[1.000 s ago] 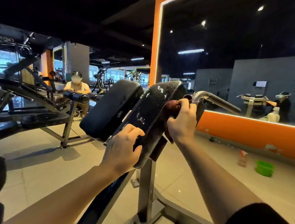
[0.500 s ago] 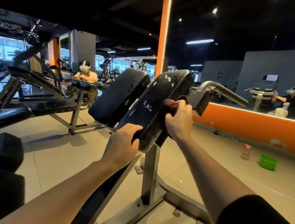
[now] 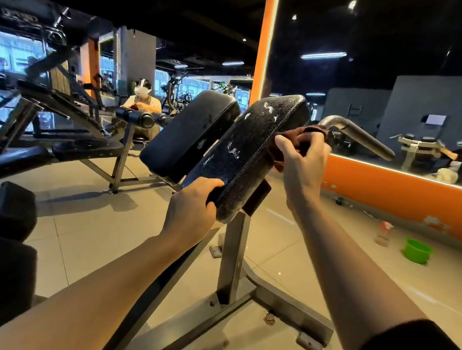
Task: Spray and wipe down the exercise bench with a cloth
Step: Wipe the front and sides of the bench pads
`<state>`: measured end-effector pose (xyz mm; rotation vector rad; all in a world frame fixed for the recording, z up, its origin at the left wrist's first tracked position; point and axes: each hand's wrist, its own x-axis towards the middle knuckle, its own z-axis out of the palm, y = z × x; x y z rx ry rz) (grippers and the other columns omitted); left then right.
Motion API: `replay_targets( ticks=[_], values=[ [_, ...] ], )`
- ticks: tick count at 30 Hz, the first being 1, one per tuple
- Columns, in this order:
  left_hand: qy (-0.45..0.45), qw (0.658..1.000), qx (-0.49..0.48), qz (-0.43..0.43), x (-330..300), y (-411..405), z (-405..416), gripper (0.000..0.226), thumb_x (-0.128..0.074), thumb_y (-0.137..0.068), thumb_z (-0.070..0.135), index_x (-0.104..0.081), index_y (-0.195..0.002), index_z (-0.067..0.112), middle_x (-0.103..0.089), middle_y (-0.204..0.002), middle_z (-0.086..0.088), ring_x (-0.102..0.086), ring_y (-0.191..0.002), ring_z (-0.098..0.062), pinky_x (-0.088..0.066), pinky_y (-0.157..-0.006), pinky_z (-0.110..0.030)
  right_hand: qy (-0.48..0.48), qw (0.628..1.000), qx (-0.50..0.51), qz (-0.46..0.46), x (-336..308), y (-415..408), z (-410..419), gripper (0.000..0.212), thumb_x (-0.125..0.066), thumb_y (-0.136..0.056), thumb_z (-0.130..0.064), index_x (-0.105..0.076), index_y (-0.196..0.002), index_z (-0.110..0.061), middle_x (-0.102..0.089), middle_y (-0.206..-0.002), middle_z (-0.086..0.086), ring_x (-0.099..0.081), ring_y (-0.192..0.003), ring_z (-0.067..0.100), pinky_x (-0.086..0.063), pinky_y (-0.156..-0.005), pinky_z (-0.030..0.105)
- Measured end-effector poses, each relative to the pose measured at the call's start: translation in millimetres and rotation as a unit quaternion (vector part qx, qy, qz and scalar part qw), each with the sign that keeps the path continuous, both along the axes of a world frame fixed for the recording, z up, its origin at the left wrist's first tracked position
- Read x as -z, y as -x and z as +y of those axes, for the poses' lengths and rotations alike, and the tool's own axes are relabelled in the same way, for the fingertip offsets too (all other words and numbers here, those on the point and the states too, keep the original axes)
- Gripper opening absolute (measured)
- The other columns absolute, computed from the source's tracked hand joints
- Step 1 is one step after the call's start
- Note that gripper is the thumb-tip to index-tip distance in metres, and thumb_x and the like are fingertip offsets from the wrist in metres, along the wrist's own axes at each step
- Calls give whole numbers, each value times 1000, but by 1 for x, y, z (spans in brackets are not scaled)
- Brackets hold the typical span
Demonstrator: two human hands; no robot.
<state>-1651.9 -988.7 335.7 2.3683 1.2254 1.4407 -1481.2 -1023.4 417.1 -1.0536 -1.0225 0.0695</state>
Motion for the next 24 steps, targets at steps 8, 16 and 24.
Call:
replay_targets(
  ticks=[8,16,24],
  values=[
    [0,1000,6,0,-4,1,2,42,-55,-88,-1,-60,-124,20,-65,-118,0,-61,-107,-21,-53,-93,-44,143,968,-22,-204,111,55,-8,36,-73,-66,-2,-45,-67,-25,-42,-97,-8,-45,-94,12,-45,-77,18],
    [-8,1000,2,-3,-1,1,3,41,-57,-91,1,-59,-129,19,-63,-126,-1,-59,-114,-20,-50,-96,-37,101,975,100,-174,42,23,20,51,-70,-73,-7,-48,-119,-14,-44,-116,5,-44,-107,22,-47,-94,38],
    [-28,1000,12,-1,-2,2,7,45,-55,-86,-4,-62,-123,19,-65,-119,1,-60,-108,-20,-52,-93,-38,119,958,4,-261,89,32,-8,33,-70,-72,-1,-54,-96,-18,-43,-99,-5,-43,-88,9,-33,-70,11]
  ],
)
